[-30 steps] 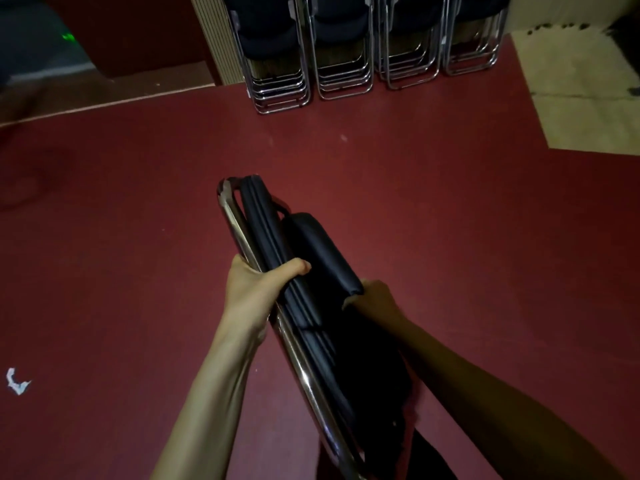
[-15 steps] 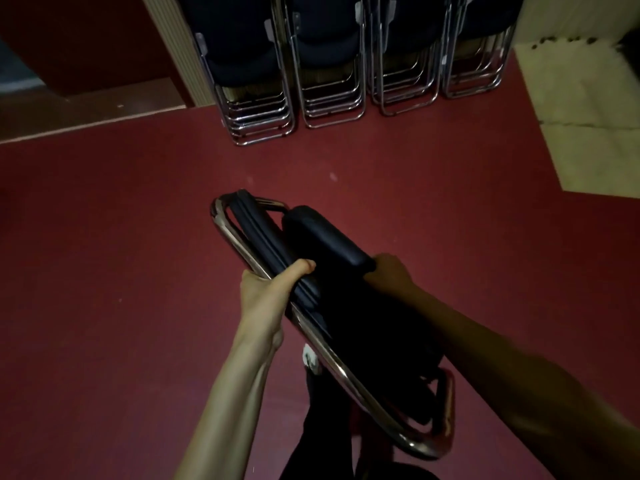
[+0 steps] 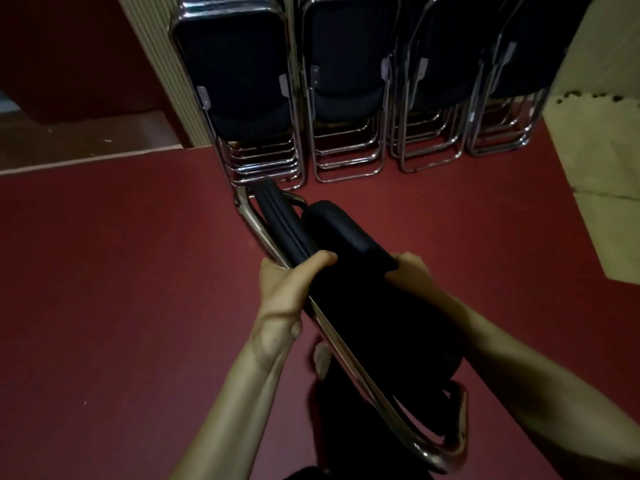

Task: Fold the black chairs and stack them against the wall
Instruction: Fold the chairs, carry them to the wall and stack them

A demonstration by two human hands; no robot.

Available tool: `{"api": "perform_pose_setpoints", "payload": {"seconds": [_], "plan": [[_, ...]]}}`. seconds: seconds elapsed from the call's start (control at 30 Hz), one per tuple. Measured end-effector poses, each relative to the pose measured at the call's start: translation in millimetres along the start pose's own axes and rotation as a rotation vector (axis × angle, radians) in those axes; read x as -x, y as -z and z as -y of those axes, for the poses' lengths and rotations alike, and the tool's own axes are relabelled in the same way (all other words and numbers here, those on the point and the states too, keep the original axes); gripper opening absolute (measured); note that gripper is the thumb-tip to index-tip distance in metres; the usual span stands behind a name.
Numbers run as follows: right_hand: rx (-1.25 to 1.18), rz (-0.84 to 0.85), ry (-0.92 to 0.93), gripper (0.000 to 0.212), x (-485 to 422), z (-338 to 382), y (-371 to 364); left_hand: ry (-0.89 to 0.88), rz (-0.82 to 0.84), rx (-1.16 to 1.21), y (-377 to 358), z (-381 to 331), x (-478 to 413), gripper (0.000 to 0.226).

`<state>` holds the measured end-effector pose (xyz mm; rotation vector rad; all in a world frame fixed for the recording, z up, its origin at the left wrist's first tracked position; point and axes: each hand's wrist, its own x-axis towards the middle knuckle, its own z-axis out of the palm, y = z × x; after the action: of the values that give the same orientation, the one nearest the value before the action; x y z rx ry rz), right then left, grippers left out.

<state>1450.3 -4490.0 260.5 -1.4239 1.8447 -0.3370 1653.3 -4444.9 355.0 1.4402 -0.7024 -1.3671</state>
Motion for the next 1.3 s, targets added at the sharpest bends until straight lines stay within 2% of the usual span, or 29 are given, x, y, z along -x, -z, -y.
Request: {"api": "perform_pose_setpoints", "payload": {"seconds": [0.17, 0.23, 0.3, 0.57, 0.67, 0.87, 0.97, 1.23, 1.3], "plan": [[0.051, 0.079, 0.052, 0.039, -135.5, 68.2, 16.2, 0.006, -0.088, 0.018, -18.6, -46.5, -128.7, 0.023], [0.059, 0.097, 0.097, 0.041, -176.9, 94.6, 19.2, -0.001, -0.124, 0.028, -17.7, -60.6, -163.8, 0.020], [0.122, 0.123, 0.126, 0.029, -228.0, 126.6, 18.4, 0.008, -0.169, 0.051, -14.8, -74.8, -208.8, 0.016], [0.296, 0.237, 0.196, 0.020, -426.0, 240.9, -4.4, 0.037, -0.333, 0.158, 5.4, -130.3, -383.5, 0.014], [0.332, 0.295, 0.284, 0.016, -484.1, 281.3, -15.7, 0.047, -0.414, 0.179, 12.5, -144.9, -431.1, 0.014], [0.372, 0.417, 0.449, 0.026, -571.1, 344.8, -27.7, 0.013, -0.578, 0.258, 6.2, -162.1, -491.2, 0.014], [0.421, 0.493, 0.473, 0.030, -613.3, 365.8, -33.8, 0.033, -0.690, 0.297, -5.5, -163.6, -520.9, 0.031], [0.551, 0.621, 0.573, 0.032, -721.4, 412.0, -37.7, 0.081, -0.884, 0.413, -44.9, -184.2, -615.2, 0.041], [0.579, 0.632, 0.583, 0.026, -745.1, 422.4, -37.4, 0.077, -0.912, 0.434, -53.4, -190.4, -637.6, 0.039]]}}
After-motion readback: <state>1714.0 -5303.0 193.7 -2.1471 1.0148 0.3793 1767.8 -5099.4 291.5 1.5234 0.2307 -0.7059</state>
